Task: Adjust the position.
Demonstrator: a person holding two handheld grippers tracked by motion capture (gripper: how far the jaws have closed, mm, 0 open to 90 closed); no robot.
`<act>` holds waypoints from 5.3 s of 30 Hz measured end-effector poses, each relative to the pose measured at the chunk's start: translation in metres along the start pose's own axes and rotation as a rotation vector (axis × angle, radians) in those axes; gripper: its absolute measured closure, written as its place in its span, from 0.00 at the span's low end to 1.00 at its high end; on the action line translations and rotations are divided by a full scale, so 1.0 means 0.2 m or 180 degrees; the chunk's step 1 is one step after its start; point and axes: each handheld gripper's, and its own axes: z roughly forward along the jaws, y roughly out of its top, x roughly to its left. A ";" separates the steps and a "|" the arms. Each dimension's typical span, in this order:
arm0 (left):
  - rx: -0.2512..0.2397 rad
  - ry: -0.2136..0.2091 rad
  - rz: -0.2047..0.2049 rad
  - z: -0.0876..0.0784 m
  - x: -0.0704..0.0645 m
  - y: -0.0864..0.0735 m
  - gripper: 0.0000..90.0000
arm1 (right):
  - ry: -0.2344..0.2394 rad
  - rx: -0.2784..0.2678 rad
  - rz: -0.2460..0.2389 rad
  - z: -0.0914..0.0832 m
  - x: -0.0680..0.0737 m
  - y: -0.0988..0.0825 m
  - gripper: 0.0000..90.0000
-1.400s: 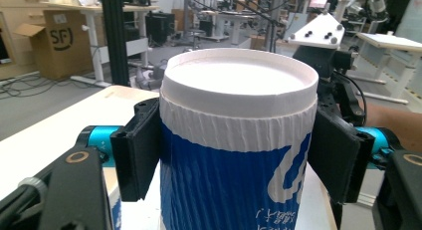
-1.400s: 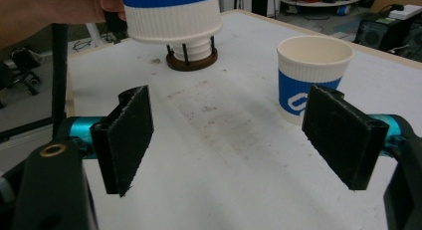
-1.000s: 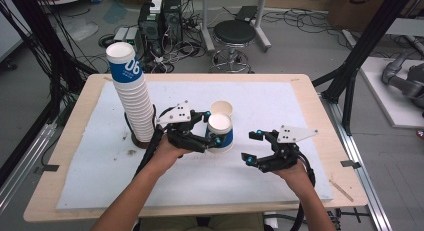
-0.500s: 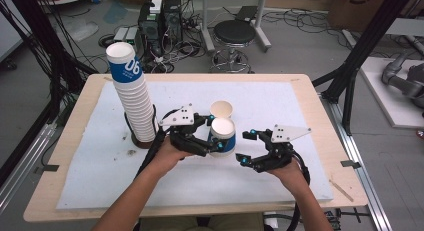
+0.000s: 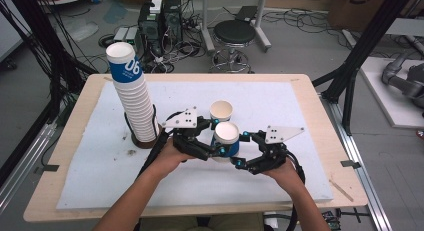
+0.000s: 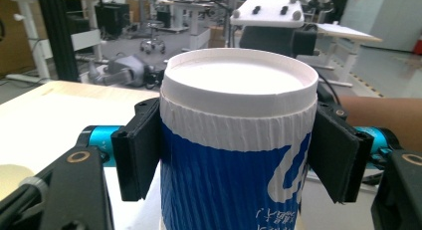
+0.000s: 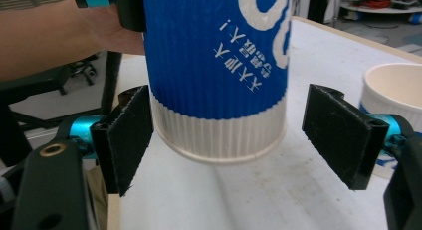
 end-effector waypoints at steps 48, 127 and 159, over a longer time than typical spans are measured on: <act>0.0310 0.0003 -0.0061 -0.15 0.00 0.04 0.18 | -0.0074 0.0727 -0.0332 -0.04 -0.01 0.08 0.34; 0.0986 -0.0275 0.0062 -0.04 0.03 0.02 0.34 | -0.0113 0.0823 -0.0567 -0.09 0.03 0.21 0.23; 0.0002 -0.0123 -0.0195 -0.11 0.05 -0.17 0.34 | -0.0360 -0.0055 0.0031 -0.26 -0.01 -0.06 0.22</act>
